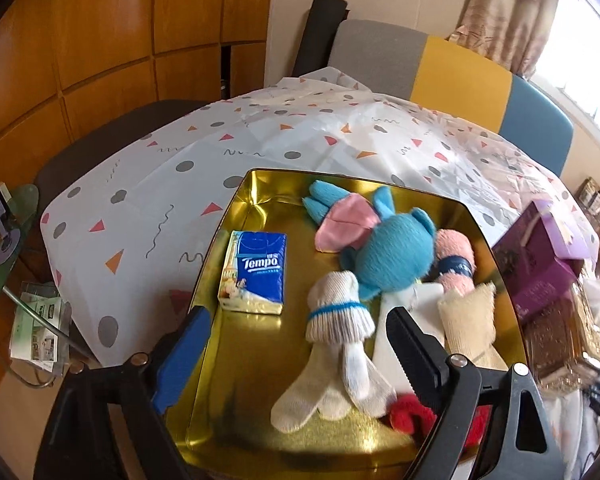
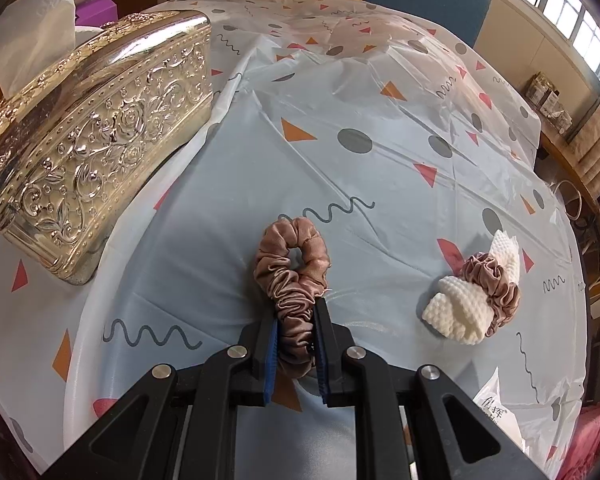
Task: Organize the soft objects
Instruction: 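Carry the brown scrunchie over the gold tray with the right gripper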
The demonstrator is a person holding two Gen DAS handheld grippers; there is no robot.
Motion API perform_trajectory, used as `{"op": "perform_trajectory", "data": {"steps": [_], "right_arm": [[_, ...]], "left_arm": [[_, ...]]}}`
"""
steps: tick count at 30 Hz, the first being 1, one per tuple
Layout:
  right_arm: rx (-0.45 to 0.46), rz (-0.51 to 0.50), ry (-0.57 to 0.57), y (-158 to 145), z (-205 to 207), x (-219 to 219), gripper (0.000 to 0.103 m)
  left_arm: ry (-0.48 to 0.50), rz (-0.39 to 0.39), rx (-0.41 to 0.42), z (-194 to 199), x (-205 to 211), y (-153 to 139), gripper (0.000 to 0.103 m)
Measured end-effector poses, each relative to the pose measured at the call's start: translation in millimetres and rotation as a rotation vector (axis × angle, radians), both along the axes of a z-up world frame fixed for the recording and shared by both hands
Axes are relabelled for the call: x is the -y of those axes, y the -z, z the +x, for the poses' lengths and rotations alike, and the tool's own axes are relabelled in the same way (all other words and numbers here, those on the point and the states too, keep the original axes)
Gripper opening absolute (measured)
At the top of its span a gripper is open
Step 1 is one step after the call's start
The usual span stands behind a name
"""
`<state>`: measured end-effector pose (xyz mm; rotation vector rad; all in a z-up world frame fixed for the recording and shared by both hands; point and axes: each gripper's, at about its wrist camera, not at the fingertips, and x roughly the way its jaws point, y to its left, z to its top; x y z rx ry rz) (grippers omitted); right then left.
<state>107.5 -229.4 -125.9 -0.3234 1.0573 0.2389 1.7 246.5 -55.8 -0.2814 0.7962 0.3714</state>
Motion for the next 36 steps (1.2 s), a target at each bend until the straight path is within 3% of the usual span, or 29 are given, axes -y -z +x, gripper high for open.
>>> {"op": "perform_trajectory", "data": {"steps": [7,16,20,24,29,33,36], "right_arm": [[-0.023,0.032,0.039,-1,4,5,0.015],[-0.102,0.151,0.271,-10,18,23,0.014],[-0.019,0.223,0.325,-39,14,31,0.014],[0.104,0.264,0.336,-87,6,32,0.014],[0.255,0.328,0.238,-155,-12,6,0.014],[0.307,0.369,0.04,-195,-25,-52,0.014],[0.298,0.371,-0.133,-204,-35,-109,0.014]], "left_arm": [[0.01,0.034,-0.005,-10,5,0,0.09],[0.009,0.034,0.001,-19,-1,0,0.09],[-0.003,0.032,-0.004,-22,-6,2,0.09],[-0.01,0.023,-0.001,-24,-9,3,0.09],[-0.01,0.017,0.006,-24,-9,3,0.092],[-0.014,0.007,0.017,-26,-10,1,0.092],[-0.032,0.011,0.046,-30,-14,-5,0.096]]}}
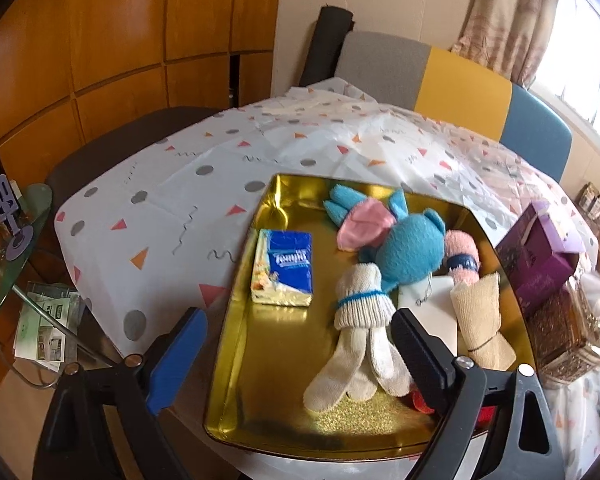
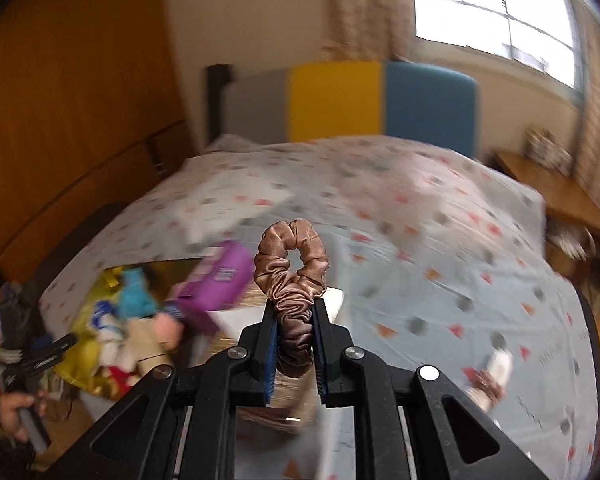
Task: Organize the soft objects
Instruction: 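Carry the brown scrunchie over the gold tray with the right gripper, then open the right gripper to drop the scrunchie into the tray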
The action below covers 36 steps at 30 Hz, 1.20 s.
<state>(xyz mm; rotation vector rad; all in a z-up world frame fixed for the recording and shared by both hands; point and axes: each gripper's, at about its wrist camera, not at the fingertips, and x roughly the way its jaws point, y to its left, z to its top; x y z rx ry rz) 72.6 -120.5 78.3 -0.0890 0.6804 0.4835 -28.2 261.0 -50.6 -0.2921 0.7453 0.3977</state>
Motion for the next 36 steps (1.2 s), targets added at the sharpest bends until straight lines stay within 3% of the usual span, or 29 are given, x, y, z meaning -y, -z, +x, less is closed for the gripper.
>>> {"op": "perform_trajectory", "data": {"steps": [4,6,12,16,22,27,36], "right_arm": [[-0.064,-0.013,-0.197,16,-8,-75,0.014],[-0.143,-0.018,-0.269,37,-6,-110,0.014],[-0.389,-0.027,-0.38,102,-1,-188,0.014],[-0.465,-0.063,-0.384,136,10,-231,0.014],[-0.362,-0.223,-0.318,168,25,-270,0.021],[-0.364,-0.196,-0.308,170,24,-263,0.035],[-0.263,-0.143,-0.287,148,5,-243,0.039]], "left_arm": [[-0.022,0.013,0.022,-4,-6,-6,0.097],[-0.032,0.022,0.024,-6,-10,-7,0.097],[-0.054,0.035,0.014,-13,-19,-5,0.098],[-0.071,0.025,0.016,-16,-25,-3,0.097],[-0.056,0.025,0.007,-18,-23,-1,0.097],[-0.048,0.022,-0.001,-18,-21,2,0.097],[-0.05,0.02,-0.006,-18,-18,2,0.097]]}}
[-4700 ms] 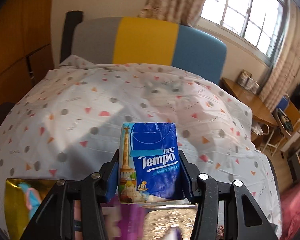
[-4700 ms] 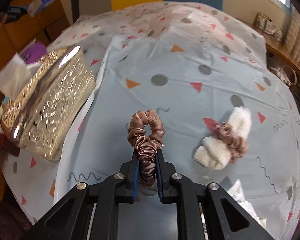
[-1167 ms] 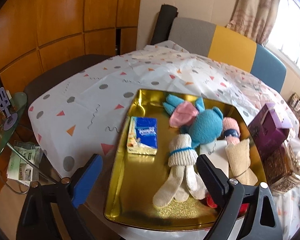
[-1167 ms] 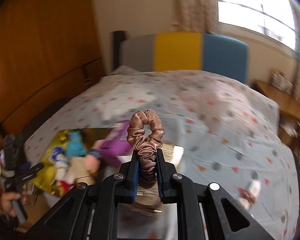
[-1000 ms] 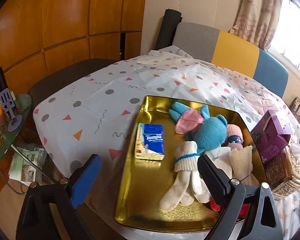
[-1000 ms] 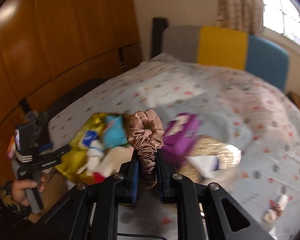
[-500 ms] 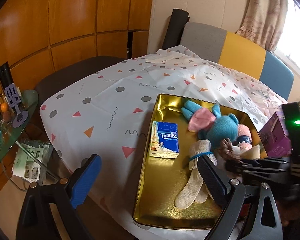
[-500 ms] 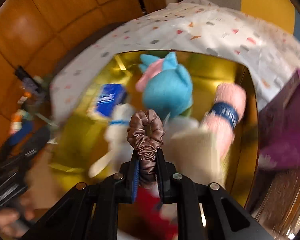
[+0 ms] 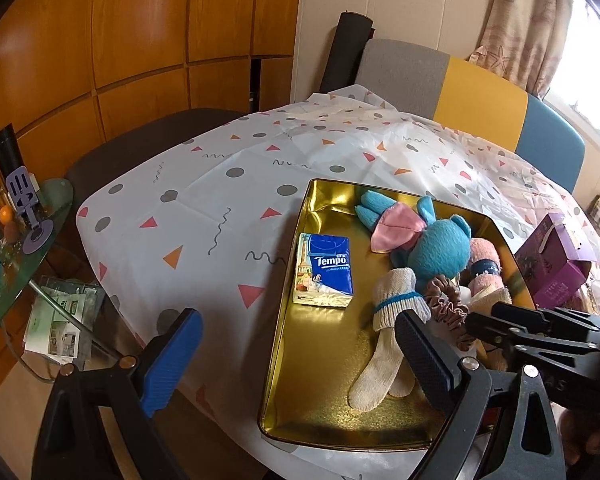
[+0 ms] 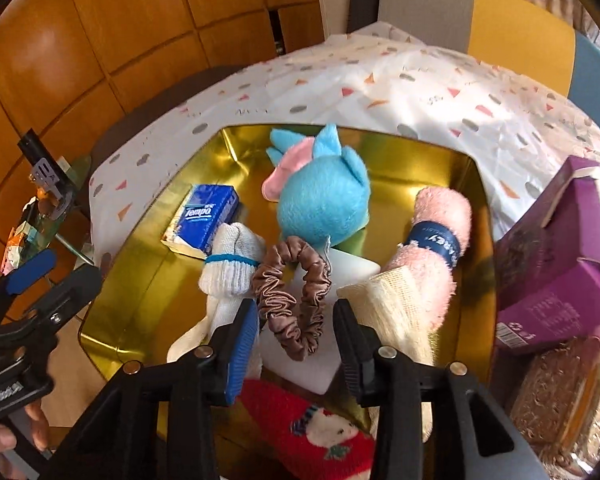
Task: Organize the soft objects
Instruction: 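Open the right gripper to drop the scrunchie into the tray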
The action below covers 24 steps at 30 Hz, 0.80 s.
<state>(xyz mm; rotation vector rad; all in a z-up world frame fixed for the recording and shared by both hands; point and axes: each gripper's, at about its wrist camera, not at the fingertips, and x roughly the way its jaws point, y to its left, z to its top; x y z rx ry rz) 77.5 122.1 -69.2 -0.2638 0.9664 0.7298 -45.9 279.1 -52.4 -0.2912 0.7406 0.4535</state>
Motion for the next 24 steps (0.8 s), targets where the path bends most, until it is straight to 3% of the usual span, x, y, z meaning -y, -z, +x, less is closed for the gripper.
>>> {"op": "perform_trajectory", "data": {"steps": [24], "right_arm": [[0.175,0.083,0.141,-44,-34,78,0.039]], "left_arm": [[0.079,0.036,0.004,-3,31,-7,0.098]]}}
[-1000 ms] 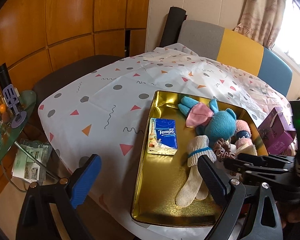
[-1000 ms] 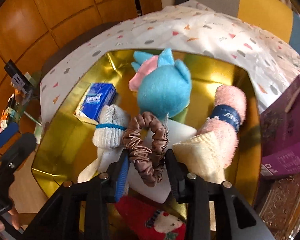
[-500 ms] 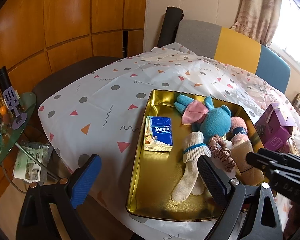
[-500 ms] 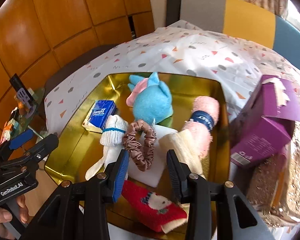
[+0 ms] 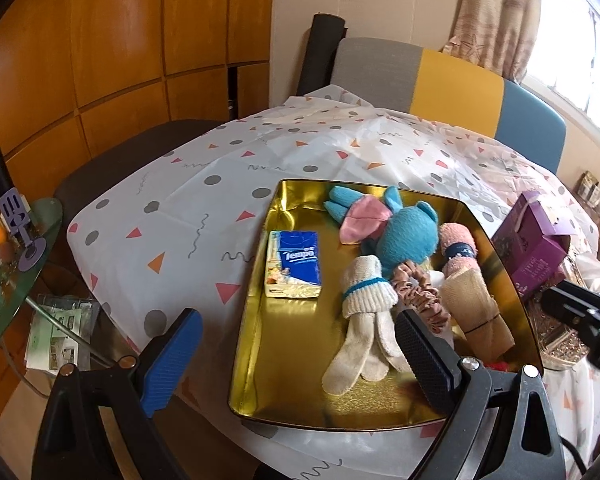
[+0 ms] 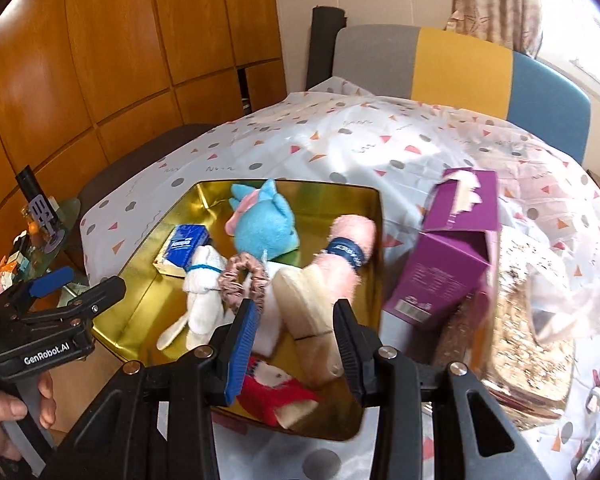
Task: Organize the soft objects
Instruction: 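Open the right gripper to drop the scrunchie into the tray, then move the right gripper back to the bed and grasp the white wipes pack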
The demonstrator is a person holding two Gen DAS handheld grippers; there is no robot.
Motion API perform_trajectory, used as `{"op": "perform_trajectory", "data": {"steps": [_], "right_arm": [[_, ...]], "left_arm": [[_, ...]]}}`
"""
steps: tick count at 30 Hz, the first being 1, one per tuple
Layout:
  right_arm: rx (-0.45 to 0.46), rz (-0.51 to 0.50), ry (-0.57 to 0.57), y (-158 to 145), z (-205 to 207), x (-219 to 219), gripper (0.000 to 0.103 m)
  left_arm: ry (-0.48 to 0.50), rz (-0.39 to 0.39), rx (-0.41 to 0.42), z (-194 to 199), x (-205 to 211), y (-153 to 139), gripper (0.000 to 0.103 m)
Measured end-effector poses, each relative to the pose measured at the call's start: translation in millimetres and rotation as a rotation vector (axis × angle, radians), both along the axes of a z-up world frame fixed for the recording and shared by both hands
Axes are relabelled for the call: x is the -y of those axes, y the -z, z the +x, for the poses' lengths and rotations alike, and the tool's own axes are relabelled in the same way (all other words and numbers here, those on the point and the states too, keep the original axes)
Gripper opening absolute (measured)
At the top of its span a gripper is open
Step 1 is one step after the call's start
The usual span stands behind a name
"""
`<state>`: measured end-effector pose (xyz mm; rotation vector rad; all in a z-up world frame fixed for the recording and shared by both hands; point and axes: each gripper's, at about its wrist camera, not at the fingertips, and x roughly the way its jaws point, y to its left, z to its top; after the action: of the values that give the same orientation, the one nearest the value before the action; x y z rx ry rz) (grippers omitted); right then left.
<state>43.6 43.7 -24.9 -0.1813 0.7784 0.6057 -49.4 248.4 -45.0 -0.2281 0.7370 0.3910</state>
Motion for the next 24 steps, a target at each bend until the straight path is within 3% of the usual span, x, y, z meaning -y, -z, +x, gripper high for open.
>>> {"op": "perform_trajectory", "data": {"steps": [9,15,18,24], "right_arm": [[0.066,0.076,0.135,-23,1,76,0.039],[0.092,0.08,0.319,-35,12,155,0.039],[0.068,0.116,0.457,-36,18,207,0.039],[-0.034,0.242,0.84,-27,22,333,0.039]], "left_arm": [[0.032,-0.001,-0.004,4,9,1,0.097],[0.057,0.006,-0.006,6,15,2,0.098],[0.061,-0.003,-0.011,8,17,4,0.098],[0.05,-0.031,0.013,8,14,5,0.097]]}}
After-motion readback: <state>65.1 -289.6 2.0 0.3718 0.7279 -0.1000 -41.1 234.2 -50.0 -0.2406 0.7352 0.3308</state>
